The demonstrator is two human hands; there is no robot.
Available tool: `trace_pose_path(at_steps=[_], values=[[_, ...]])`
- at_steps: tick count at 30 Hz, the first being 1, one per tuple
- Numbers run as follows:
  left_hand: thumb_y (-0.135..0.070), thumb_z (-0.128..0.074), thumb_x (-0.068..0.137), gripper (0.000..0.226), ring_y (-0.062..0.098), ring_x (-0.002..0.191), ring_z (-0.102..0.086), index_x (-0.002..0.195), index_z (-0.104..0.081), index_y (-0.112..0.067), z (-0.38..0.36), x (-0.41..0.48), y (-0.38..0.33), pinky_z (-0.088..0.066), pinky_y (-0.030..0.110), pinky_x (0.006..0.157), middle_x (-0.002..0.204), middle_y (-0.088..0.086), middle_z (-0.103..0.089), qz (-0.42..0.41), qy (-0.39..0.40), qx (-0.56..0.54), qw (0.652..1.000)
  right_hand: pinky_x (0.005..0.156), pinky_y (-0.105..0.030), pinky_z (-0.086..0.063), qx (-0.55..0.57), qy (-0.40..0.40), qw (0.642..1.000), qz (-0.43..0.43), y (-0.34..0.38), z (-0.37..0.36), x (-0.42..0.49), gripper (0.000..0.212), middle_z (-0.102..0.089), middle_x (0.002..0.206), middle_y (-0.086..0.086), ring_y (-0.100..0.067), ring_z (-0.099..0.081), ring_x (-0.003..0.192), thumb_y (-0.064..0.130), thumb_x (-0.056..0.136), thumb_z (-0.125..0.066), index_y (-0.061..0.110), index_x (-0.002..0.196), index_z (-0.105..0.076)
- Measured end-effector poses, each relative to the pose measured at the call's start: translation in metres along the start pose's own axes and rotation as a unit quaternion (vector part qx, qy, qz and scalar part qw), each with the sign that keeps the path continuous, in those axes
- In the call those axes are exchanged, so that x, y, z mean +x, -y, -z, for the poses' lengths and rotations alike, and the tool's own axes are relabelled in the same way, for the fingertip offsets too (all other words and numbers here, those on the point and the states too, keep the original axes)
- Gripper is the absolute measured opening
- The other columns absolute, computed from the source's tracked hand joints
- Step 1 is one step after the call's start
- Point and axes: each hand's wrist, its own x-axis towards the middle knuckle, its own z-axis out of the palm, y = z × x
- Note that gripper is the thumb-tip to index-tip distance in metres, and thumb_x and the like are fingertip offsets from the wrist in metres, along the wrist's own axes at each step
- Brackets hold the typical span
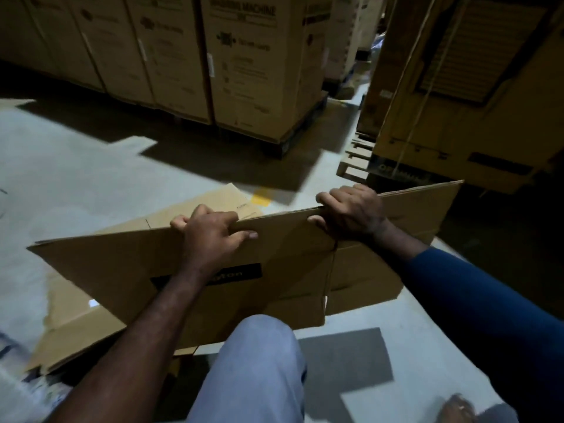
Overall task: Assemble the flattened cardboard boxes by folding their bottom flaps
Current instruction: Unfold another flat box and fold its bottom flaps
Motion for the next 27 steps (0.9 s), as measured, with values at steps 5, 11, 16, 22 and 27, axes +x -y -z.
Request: trace_pose_path(at_steps=[5,11,16,22,27], values=[[-0.054,-0.082,0.074,0.034,0.022,0.092,-0.050,0.077,-0.073,-0.021,-0.009,-0.008,0.015,-0.014,0.037,0.075,0.070,-0.011,-0.059,0.031,0.004,-0.005,0.999,0.055,-0.034,-0.046,0.071,0.027,0.995,0.070,0.015,-0.013,0.000,0.044,-0.066,0.082,-0.006,-0.028,-0.064,0.067,0.057,0.101,-0.051,0.017,0.110,-0.066],[-0.051,-0.079,0.077,0.029,0.018,0.090,-0.046,0.077,-0.065,-0.026,-0.017,-0.010,0.010,-0.017,0.037,0.075,0.076,-0.013,-0.061,0.014,0.015,0.015,1.000,0.050,-0.032,-0.054,0.136,0.062,0.985,0.090,0.082,-0.023,0.031,0.043,-0.074,0.094,-0.008,-0.026,-0.070,0.068,0.047,0.096,-0.063,0.013,0.121,-0.063],[-0.050,-0.077,0.081,0.026,0.017,0.093,-0.046,0.081,-0.067,-0.026,-0.020,-0.012,0.039,-0.024,0.039,0.080,0.082,-0.012,-0.064,0.047,0.033,0.024,0.998,0.044,-0.029,-0.051,0.175,0.061,0.975,0.120,0.098,-0.040,0.053,0.038,-0.074,0.090,-0.006,-0.023,-0.067,0.062,0.045,0.094,-0.069,0.015,0.117,-0.062],[-0.055,-0.073,0.084,0.033,0.015,0.095,-0.043,0.074,-0.055,-0.029,0.003,0.037,0.080,-0.014,0.037,0.074,0.077,-0.012,-0.058,0.091,0.028,0.044,0.995,0.095,-0.041,-0.050,0.189,0.274,0.939,0.082,0.098,-0.032,0.145,0.071,-0.062,0.133,-0.001,-0.022,-0.062,0.114,0.064,0.092,-0.060,0.031,0.151,-0.036],[-0.056,-0.074,0.083,0.037,0.013,0.093,-0.039,0.075,-0.063,-0.021,0.037,0.075,0.120,-0.009,0.036,0.070,0.069,-0.013,-0.051,0.097,0.006,0.063,0.993,0.116,-0.063,-0.025,0.107,0.458,0.877,0.096,0.068,-0.018,0.199,0.156,-0.017,0.167,-0.002,-0.032,-0.026,0.150,0.059,0.055,-0.092,0.050,0.151,0.031]])
